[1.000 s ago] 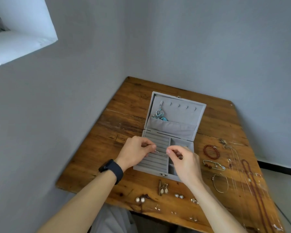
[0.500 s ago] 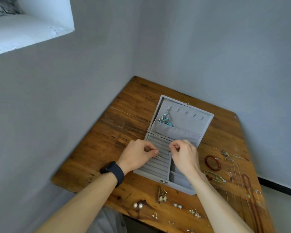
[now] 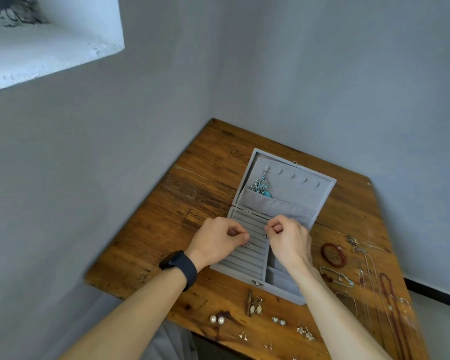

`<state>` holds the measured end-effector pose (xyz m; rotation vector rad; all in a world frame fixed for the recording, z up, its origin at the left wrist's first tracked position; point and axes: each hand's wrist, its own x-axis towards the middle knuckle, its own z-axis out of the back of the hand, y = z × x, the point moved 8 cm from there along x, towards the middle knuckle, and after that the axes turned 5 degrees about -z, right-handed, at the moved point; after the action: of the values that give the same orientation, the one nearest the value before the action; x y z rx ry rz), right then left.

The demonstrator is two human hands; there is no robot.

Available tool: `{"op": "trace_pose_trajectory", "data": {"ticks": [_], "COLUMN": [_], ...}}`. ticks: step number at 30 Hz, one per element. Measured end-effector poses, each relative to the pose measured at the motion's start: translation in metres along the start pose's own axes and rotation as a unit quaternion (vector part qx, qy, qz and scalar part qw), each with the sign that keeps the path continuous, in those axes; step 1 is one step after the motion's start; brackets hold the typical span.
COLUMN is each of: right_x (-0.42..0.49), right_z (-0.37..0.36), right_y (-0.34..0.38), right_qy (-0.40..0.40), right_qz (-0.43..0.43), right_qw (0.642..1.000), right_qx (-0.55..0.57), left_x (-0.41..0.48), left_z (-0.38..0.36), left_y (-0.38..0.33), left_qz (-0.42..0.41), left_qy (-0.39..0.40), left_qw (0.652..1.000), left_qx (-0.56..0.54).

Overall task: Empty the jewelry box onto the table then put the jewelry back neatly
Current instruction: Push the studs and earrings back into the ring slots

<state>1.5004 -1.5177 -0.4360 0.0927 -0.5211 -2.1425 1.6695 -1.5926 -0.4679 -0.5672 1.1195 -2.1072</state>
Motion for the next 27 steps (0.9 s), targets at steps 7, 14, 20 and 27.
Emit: {"op": "trace_pose_trajectory", "data": {"ticks": [7, 14, 20, 27], "right_x": [-0.014, -0.052, -0.063, -0.067], "right_z": [0.019, 0.026, 0.012, 0.013], "right_y": [-0.016, -0.075, -0.075, -0.078], "right_qy": [-0.043, -0.122, -0.111, -0.120], "right_qz": [-0.010, -0.037, -0.037, -0.035], "right_qw": [0.996, 0.991, 0.992, 0.992], "right_qx": [0.077, -0.049, -0.040, -0.027], "left_x": [0.008, 0.034, 0.046, 0.058], "left_z": [0.000, -0.009, -0.021, -0.027], "left_y": [-0.009, -0.037, -0.033, -0.043], "left_qz": [0.022, 0.020, 0.060, 0.068], "left_qy": [-0.004, 0.003, 0.023, 0.028], "left_qw": [0.998, 0.988, 0.981, 0.970], "left_qx": [0.056, 0.155, 0.185, 0.233]}}
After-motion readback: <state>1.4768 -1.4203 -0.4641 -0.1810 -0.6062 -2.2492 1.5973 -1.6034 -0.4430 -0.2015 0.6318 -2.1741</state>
